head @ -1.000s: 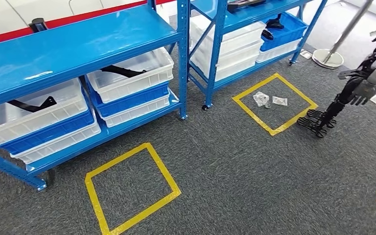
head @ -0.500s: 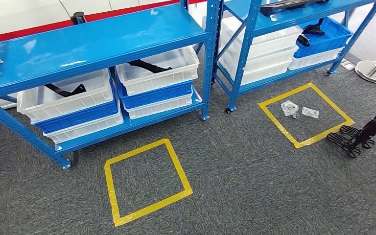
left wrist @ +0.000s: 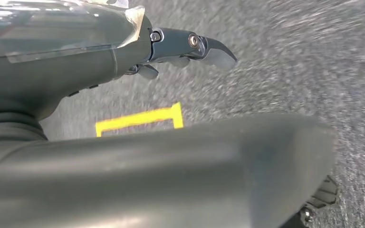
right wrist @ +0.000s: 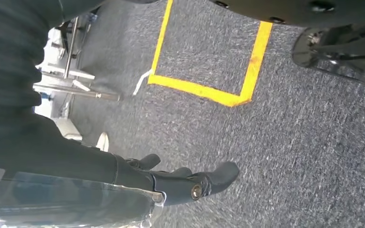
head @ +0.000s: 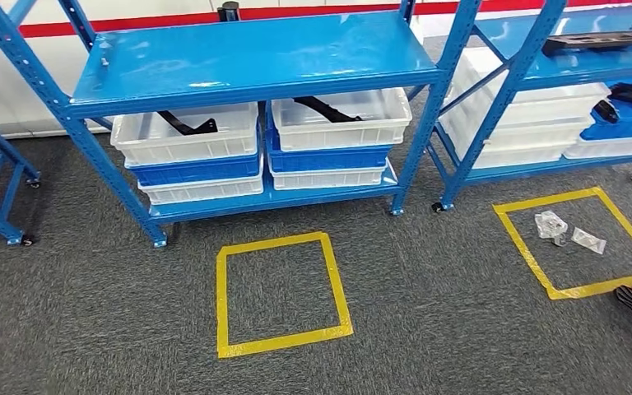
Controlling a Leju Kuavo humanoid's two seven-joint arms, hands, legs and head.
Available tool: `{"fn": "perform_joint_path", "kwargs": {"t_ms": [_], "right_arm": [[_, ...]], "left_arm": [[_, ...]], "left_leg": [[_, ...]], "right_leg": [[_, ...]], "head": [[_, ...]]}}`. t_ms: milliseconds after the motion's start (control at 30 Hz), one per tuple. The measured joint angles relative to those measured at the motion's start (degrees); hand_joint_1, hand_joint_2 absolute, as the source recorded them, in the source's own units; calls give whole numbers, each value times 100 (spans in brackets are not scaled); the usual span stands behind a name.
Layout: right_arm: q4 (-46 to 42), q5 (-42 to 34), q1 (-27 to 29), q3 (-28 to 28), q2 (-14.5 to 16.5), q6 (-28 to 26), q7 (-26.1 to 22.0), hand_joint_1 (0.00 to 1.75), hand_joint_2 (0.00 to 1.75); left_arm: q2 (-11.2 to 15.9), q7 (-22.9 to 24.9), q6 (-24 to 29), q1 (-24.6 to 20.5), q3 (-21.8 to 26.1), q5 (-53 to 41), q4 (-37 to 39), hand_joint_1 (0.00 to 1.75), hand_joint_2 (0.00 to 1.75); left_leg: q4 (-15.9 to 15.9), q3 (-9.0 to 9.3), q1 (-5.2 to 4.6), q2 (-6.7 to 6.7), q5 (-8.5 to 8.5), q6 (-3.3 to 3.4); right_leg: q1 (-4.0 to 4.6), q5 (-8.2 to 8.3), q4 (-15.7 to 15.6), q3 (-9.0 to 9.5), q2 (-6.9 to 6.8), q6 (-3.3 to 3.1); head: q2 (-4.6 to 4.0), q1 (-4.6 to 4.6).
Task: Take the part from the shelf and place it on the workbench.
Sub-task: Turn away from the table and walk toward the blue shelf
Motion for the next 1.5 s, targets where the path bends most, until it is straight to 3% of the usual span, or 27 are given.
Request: {"fn": "perform_joint_path", "kwargs": {"t_ms": [67,100,167,200,233,300,367,433,467,500,567,633,700,767,833,900,967,1000,1067,1100,1167,1267,1300,1400,1500], "right_arm": [[0,8,-1,0,-2,-5,1,0,175],[0,12,-2,0,-1,-7,1,0,175],[1,14,-7,0,1,-8,2,0,175],[1,14,-15,0,2,-8,4,0,175],[1,14,-26,0,1,-8,5,0,175],[1,14,-34,-1,-1,-14,4,0,175],[1,14,-16,-1,0,-20,-2,0,175],[1,14,2,-1,-1,-22,-10,0,87],[1,13,3,-1,-2,-30,-25,0,44],[1,7,-5,-1,-2,-43,-45,0,0],[1,-16,-34,-1,7,-68,-87,0,0],[1,-46,-60,-2,17,-76,-102,0,0],[1,-64,-70,-2,20,-87,-104,0,0],[1,-63,-68,-2,11,-95,-108,0,0],[1,-56,-62,-2,1,-94,-116,0,0],[1,-52,-51,-2,-3,-91,-121,0,0],[1,-44,-32,-2,-5,-83,-128,0,0],[1,-36,-23,-2,-8,-79,-136,0,0],[1,-25,-16,-2,-16,-73,-157,0,0],[1,-21,-19,-2,-14,-73,-173,0,0],[1,-20,-29,-2,1,-72,-201,0,0],[1,-19,-32,-2,10,-71,-215,0,0],[1,-19,-31,-2,10,-71,-215,0,0],[1,-19,-31,-2,13,-72,-216,0,0],[1,-19,-32,-2,15,-73,-225,0,0]], "left_arm": [[-7,1,2,6,0,-1,0,0,0],[-9,1,7,1,-1,-2,0,0,0],[-8,-2,30,2,-2,-4,0,0,0],[-8,-4,46,14,-2,-4,0,0,0],[-6,-7,58,30,-2,-4,0,0,0],[-5,-16,69,44,-2,-3,0,0,0],[-9,-31,69,25,-2,3,0,0,0],[-16,-46,68,16,-2,15,0,0,0],[-20,-52,69,23,-2,28,0,0,0],[-22,-55,69,32,-1,40,0,0,0],[-20,-61,75,42,0,62,0,0,0],[-16,-67,88,36,-1,68,0,0,0],[-14,-73,100,33,-2,75,0,0,0],[-15,-84,107,34,0,94,0,0,0],[-20,-96,111,22,1,113,0,0,0],[-30,-105,110,10,2,121,0,0,0],[-40,-121,107,11,2,128,0,0,0],[-45,-132,105,13,3,130,0,0,0],[-56,-157,104,14,3,133,0,0,0],[-58,-168,107,13,3,133,0,0,0],[-57,-186,129,14,2,131,0,0,0],[-55,-198,180,19,2,124,0,0,0],[-56,-198,186,19,2,122,0,0,0],[-63,-198,189,17,2,118,0,0,0],[-64,-198,190,18,2,116,0,0,0]], "left_leg": [[29,-17,3,-171,5,-52],[44,-35,-4,-250,5,-90],[45,-73,-13,-389,16,-175],[25,-84,-1,-453,33,-214],[31,-97,10,-435,36,-244],[258,-209,9,-159,-112,-288],[916,-522,5,203,-485,-315],[1571,-838,18,326,-743,-337],[1651,-870,22,351,-725,-342],[1500,-781,26,368,-608,-341],[755,-355,25,437,-286,-305],[195,-30,-2,506,-140,-246],[94,21,-44,503,-149,-188],[30,48,-25,468,-115,-109],[-34,79,11,440,-67,-43],[-37,70,7,401,-61,-21],[-33,71,7,341,-64,-22],[-29,76,11,310,-67,-28],[-8,85,21,256,-82,-59],[12,84,13,235,-99,-91],[45,78,-13,215,-136,-116],[48,76,-22,210,-134,30],[39,79,-19,211,-120,50],[1,94,-7,212,-99,20],[-14,98,5,212,-92,-72]], "right_leg": [[-56,348,-795,323,240,119],[-77,463,-1098,438,363,117],[-72,548,-1353,528,464,32],[-67,562,-1354,542,394,-31],[-72,579,-1361,560,323,-78],[-94,609,-1376,587,175,-166],[-72,604,-1379,586,3,-222],[-39,587,-1378,583,-187,-247],[-30,579,-1377,585,-257,-253],[-26,573,-1377,591,-307,-254],[-21,556,-1376,612,-362,-239],[14,533,-1374,604,-396,-194],[33,524,-1389,623,-417,-134],[32,487,-1352,627,-374,-76],[33,290,-976,445,-208,-75],[22,-3,-229,78,-62,-104],[7,-78,206,-173,-25,-53],[-8,24,95,-147,-22,6],[-55,377,-652,159,-16,135],[-65,520,-1011,308,-6,152],[-80,647,-1362,455,12,100],[-70,671,-1370,480,13,18],[-59,676,-1370,479,14,6],[-35,678,-1368,473,16,-17],[-31,675,-1365,467,15,-25]], "head": [[0,8],[0,10],[0,2],[0,-8],[0,-15],[0,-52],[0,-96],[0,-104],[0,-105],[0,-104],[0,-106],[0,-97],[0,-87],[0,-81],[0,-54],[0,-30],[0,-26],[0,-24],[0,-20],[0,-16],[0,-20],[0,-31],[0,-32],[0,-32],[0,-29]]}}
